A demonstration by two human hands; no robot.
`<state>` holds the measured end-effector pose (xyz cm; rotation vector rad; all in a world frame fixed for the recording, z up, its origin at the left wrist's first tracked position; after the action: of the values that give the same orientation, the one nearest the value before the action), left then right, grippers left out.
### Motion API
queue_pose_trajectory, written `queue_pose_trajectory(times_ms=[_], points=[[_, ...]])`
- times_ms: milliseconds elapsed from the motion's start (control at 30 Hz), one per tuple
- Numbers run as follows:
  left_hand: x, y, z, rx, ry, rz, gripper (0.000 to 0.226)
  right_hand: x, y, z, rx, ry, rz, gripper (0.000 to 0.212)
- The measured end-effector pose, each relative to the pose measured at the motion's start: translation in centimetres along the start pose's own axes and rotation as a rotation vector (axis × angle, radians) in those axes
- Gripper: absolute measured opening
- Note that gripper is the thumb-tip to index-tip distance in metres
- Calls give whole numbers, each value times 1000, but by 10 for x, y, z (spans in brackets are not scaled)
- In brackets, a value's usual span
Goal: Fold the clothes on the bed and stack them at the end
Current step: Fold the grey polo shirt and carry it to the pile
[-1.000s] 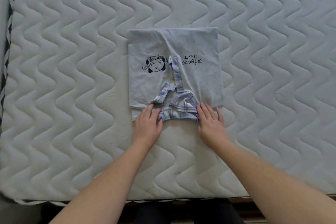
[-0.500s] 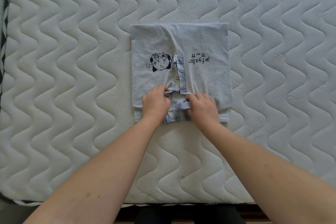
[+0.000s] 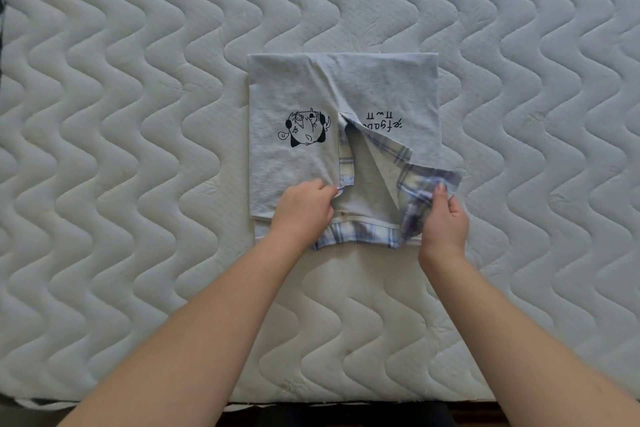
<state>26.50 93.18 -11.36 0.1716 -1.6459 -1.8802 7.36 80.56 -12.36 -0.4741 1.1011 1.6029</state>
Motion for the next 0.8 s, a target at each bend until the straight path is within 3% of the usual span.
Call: queue_pose_trajectory(times_ms=[133,233,333,467,567,667,800], points=[[18,0,-7,-51,-116,-159,31,2,-2,3,-49,11,7,40],[16,8,-21,-10,-6,104,47,-1,-7,7,-124,70,-16,30],[-1,23,-43,212,141,305,35,-4,-7,4,-110,76,-36,31],[-9,6,-63,54,143,145,60,-5,-5,-2,-87,40,-67,33],[-2,-12,-71,-2,27,38,66,-2,0,-5,-53,9,-79,35],[3,-23,-73,-6,21,-42,67,-1,5,-4,-72,71,-69,47],[6,-26,-73,28,-14,-104,66,-10,4,12,-274,323,114,20]])
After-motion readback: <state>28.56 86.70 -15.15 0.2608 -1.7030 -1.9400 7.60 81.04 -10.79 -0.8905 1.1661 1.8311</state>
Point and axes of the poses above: each hand's wrist, its own z-axis away from the middle knuckle, its own y-axis out of the back of the hand, x = y × z, the point moved 5 cm from there along -z, towards the middle knuckle, and after that the axes turned 12 degrees about x, right-handed, at the moved point
